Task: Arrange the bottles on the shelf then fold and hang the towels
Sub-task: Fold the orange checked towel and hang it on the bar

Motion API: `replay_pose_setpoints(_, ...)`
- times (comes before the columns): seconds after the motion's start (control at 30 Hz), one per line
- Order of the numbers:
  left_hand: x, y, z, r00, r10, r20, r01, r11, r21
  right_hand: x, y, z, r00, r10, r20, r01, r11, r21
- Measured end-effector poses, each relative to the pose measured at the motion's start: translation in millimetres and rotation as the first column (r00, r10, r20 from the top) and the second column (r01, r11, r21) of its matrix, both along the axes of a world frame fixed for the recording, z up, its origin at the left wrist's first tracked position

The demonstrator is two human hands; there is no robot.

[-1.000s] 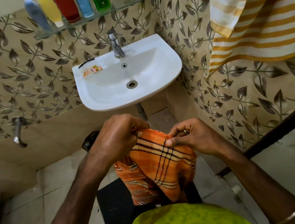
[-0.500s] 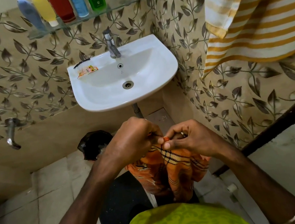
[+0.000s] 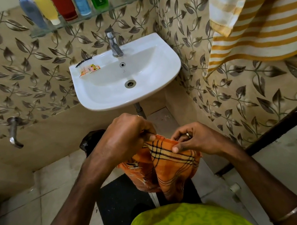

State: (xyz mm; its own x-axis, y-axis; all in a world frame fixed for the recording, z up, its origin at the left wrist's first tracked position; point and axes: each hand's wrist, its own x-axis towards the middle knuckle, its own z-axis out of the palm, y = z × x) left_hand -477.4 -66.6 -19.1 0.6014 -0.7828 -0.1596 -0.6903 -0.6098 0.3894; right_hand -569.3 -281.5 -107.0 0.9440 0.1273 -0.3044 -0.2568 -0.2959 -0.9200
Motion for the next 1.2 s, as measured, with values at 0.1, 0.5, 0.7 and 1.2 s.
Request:
replay_pose_setpoints(0.1, 2, 5, 1, 0.999, 0.032, 0.015, -0.032, 0.999, 0.013, 1, 4, 0, 0.996, -0.073, 0.052, 0.073, 0.997, 0.002)
replay_pose_setpoints(0.5, -5, -7, -5, 0.997, -0.035, -0.068, 0.043, 0.993, 0.11, 0, 26, 16, 0.964, -0.151, 0.217, 0.17, 0.983, -0.069)
replay_pose_setpoints(0.7, -1, -12, -16, 0.998, -0.029, -0.064, 0.03, 0.999, 0.019, -5, 24, 18, 0.962, -0.158, 0.223, 0.177, 0.982, -0.066)
replay_pose_setpoints(1.2, 1, -3, -14, 1.0, 0.018, 0.0, -0.018, 0.995, 0.099, -2, -8, 6, 0.999, 0.025, -0.036, -0.03, 0.986, -0.164)
